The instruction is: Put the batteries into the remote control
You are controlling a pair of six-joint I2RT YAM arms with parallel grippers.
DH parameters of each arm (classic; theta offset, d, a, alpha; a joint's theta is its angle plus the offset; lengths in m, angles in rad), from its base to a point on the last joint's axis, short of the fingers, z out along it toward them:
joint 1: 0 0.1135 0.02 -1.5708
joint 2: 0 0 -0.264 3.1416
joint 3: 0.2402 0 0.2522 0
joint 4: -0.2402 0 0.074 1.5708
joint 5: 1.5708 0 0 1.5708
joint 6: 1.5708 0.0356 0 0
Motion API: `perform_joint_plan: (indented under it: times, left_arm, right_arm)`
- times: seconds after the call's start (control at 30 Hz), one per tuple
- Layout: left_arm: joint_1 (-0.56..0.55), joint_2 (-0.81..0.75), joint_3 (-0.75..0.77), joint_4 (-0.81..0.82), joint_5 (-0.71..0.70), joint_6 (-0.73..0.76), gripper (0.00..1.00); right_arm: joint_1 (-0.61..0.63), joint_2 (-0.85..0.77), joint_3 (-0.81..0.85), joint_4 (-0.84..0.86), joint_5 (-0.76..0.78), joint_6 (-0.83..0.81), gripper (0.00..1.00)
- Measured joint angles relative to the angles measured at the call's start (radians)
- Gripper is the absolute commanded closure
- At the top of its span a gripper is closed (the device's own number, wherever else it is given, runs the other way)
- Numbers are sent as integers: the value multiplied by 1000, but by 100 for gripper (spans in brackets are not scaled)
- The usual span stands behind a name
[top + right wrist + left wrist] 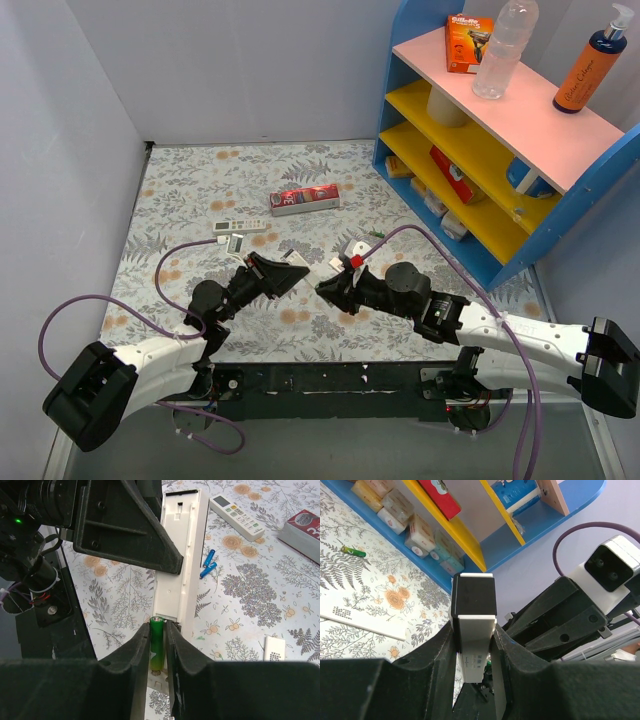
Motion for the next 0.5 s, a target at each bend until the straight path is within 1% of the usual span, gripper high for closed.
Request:
perform_joint_plan:
  times: [0.13,0.3,0.5]
  left_arm:
    - [0,0,0,2,-4,-1,100]
    - [0,7,0,12,-6,-2,100]
    - [0,8,0,14,-11,-2,100]
  right_arm:
    - [2,0,0,0,0,0,69]
    - [5,0,5,-3,3,-1,68]
    - [5,3,14,-16,0,-1,57]
